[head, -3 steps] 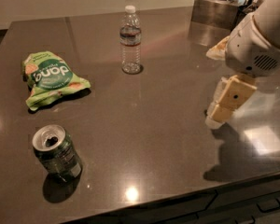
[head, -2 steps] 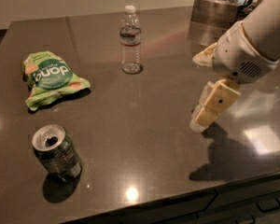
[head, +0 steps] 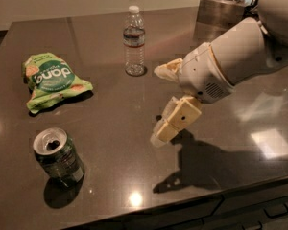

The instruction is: Pick green can

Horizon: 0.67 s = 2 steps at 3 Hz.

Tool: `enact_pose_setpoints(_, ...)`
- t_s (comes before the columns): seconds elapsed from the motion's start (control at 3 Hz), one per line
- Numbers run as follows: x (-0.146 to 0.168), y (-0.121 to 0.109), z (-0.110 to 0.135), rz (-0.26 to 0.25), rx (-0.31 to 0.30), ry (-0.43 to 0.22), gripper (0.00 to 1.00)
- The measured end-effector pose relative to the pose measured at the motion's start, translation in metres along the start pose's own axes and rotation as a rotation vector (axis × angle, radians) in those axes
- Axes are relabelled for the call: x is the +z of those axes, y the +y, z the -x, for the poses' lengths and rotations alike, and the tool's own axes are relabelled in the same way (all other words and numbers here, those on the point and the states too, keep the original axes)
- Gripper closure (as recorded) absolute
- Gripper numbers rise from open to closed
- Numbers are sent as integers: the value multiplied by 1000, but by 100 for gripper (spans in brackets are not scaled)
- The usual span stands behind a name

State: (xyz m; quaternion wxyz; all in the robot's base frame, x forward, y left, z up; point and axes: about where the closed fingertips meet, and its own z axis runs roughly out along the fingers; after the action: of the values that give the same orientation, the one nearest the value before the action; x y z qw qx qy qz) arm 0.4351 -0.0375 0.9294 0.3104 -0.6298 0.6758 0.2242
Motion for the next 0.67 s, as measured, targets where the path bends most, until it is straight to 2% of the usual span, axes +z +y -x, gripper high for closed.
enact_pose_setpoints(0.67,37,28,40,95,-75,-131,0)
